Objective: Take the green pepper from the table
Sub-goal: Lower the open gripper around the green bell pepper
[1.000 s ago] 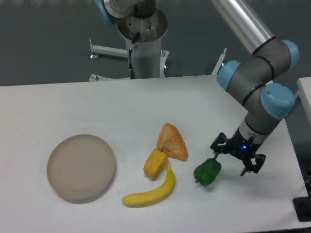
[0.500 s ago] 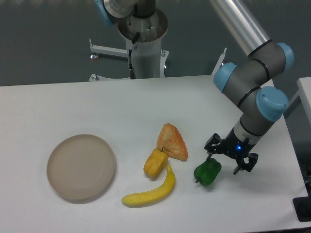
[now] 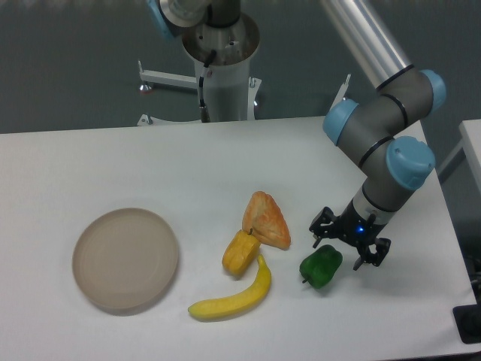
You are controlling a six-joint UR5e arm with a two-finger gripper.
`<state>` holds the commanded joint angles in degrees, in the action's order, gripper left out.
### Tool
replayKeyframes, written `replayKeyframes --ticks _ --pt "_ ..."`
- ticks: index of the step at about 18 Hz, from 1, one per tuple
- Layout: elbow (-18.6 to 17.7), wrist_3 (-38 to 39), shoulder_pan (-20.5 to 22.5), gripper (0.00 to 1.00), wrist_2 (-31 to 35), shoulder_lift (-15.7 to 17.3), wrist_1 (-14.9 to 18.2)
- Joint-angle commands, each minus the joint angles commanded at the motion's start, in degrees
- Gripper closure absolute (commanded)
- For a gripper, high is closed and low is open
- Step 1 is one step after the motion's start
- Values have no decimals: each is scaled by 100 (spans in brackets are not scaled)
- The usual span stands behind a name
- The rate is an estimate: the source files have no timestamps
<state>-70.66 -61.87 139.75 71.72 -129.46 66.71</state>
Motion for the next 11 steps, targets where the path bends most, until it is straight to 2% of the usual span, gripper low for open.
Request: replayKeyframes --ticks 7,11 --pt "-79 9 -61 0 0 -18 -17" --pt "-105 27 -123 0 9 -62 -202"
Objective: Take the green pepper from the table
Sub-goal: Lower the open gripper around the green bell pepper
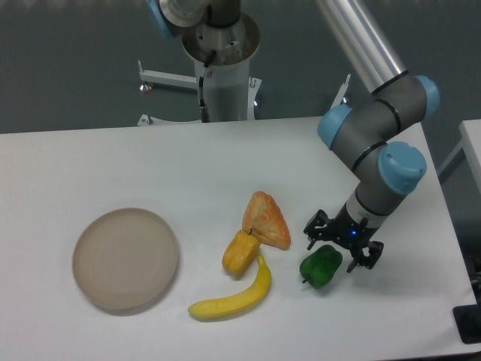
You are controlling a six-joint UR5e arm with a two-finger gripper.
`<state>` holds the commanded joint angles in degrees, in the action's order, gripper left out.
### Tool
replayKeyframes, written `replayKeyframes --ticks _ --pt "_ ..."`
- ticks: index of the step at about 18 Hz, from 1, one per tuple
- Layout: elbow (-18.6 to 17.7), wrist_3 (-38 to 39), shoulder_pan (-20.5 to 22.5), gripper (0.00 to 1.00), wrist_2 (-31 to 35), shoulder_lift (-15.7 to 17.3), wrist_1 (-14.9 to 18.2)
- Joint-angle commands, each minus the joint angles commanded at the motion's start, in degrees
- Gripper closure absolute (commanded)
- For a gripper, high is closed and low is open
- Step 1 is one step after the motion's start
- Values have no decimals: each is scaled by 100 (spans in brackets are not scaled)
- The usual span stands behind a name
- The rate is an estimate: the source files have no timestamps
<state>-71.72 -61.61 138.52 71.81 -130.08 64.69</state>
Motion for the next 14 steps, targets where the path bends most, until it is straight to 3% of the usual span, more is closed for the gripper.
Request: replayKeyframes --ticks 6,8,9,14 --pt "-9 -131 0 3 9 -26 -88" --pt "0 -167 0 28 9 -35 -88" --pt "0 -211 9 36 9 -35 -88" --pt "9 -343 26 51 9 -9 -71"
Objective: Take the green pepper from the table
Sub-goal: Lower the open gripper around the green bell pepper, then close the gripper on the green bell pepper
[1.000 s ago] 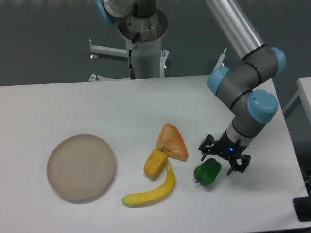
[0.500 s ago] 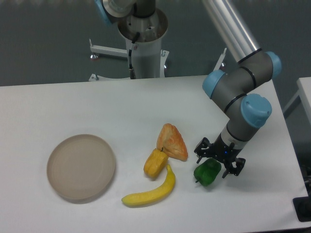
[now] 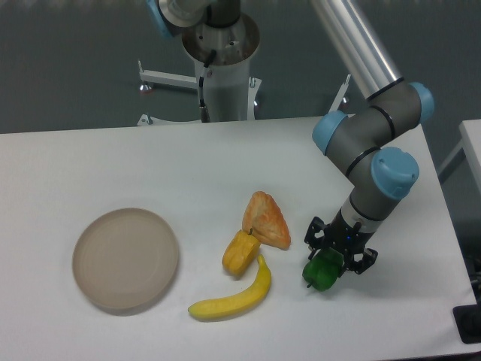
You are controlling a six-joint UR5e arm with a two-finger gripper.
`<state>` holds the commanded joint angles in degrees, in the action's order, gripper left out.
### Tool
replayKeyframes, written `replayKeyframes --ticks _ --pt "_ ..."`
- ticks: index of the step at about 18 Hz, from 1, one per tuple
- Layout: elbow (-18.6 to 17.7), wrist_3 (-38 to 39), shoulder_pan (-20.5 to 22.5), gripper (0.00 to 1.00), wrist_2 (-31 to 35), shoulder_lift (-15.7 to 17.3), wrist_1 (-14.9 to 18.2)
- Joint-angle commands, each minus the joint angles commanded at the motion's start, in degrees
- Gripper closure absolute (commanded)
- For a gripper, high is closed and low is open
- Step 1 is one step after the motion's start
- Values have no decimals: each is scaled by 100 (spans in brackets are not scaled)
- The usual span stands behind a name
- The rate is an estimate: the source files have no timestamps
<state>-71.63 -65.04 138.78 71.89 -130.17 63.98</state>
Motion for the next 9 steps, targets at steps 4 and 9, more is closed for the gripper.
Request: replayKeyframes --ticks 4,9 --pt "61 -44 53 52 -26 53 18" --pt "88 -799 219 52 26 263 26"
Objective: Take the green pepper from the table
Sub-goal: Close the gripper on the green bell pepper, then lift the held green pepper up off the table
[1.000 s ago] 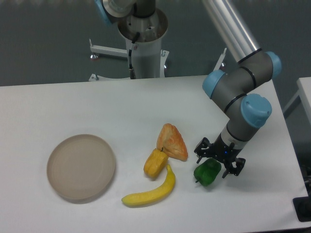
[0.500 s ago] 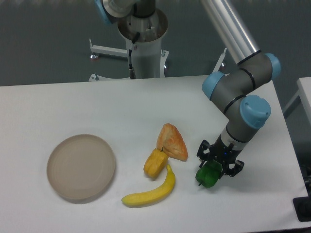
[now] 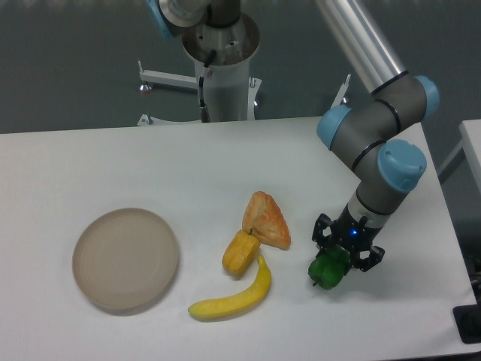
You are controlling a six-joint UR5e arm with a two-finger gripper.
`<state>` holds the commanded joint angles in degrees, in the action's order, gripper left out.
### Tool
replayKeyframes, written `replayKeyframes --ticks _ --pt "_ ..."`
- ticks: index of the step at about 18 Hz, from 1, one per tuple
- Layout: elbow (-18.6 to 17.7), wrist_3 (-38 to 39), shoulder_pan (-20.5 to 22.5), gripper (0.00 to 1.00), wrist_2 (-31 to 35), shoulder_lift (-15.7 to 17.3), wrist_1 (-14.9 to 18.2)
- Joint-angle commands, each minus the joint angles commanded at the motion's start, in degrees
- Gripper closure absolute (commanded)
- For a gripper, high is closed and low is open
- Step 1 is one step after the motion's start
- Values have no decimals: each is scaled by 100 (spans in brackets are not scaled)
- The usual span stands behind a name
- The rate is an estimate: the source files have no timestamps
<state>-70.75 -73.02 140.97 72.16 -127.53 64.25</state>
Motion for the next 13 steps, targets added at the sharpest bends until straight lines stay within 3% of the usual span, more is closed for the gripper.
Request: replayKeyframes --ticks 9,13 --pt "9 -1196 545 52 26 343 44" --pt "9 -1723 624 52 456 404 53"
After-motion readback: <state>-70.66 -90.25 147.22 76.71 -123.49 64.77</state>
